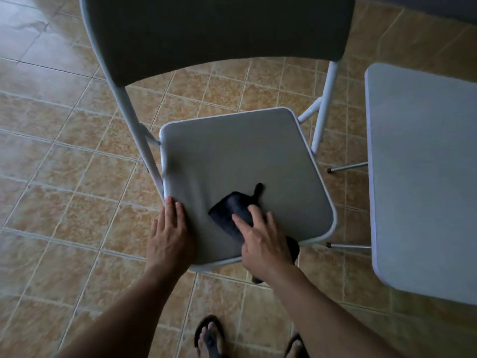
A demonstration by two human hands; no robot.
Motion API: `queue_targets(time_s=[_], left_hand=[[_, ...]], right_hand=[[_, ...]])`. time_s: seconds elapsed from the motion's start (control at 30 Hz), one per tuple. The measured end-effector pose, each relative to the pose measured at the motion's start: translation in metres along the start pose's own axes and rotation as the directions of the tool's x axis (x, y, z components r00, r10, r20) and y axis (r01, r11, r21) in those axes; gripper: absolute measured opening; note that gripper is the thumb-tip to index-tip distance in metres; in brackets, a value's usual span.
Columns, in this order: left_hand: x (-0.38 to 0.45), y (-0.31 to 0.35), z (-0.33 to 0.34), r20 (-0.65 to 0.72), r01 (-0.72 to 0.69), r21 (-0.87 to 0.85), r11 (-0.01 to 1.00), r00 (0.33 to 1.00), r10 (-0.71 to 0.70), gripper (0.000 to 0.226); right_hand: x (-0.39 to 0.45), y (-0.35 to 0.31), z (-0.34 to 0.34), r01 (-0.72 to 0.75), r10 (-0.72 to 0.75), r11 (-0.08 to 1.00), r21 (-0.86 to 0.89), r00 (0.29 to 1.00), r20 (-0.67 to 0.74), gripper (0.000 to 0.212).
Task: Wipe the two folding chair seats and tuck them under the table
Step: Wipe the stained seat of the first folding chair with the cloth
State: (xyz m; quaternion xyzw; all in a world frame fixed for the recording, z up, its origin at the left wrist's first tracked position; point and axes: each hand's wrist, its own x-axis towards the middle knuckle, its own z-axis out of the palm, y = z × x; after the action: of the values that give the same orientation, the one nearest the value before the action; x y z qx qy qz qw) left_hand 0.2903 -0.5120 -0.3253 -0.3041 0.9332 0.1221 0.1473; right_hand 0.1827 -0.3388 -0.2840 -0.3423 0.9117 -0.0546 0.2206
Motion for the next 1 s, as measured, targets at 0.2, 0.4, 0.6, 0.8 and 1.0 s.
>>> queue_targets(time_s=[0.2,0.4,0.6,0.8,1.0], left_hand=[[0.002,0.004,-0.009,0.053,0.017,0.029,0.999,0.998,-0.018,0.067],[0.007,0.009,-0.035,0.134,0.021,0.094,0.995,0.990,-0.033,0.067],[-0.014,0.044,-0.075,0.096,0.015,-0.110,0.994,0.995,-0.004,0.054],[-0.056,0.159,-0.155,0.030,-0.056,-0.351,0.935,0.997,0.071,0.046],[-0.128,0.295,-0.221,0.007,-0.209,-0.450,0.868,0.971,0.238,0.037]], right_hand=[[-0.010,0.075,-0.011,-0.249,0.257,0.963,0.098,0.964,-0.070,0.062],[-0.038,0.097,-0.025,-0.435,0.440,0.897,0.081,0.897,-0.046,0.063],[-0.092,0.100,-0.049,-0.349,0.373,0.888,0.300,0.927,-0.026,0.059],[-0.166,0.140,-0.137,-0.307,0.354,0.870,0.386,0.934,-0.055,0.056],[-0.277,0.203,-0.222,-0.329,0.417,0.830,0.451,0.903,-0.108,0.058]])
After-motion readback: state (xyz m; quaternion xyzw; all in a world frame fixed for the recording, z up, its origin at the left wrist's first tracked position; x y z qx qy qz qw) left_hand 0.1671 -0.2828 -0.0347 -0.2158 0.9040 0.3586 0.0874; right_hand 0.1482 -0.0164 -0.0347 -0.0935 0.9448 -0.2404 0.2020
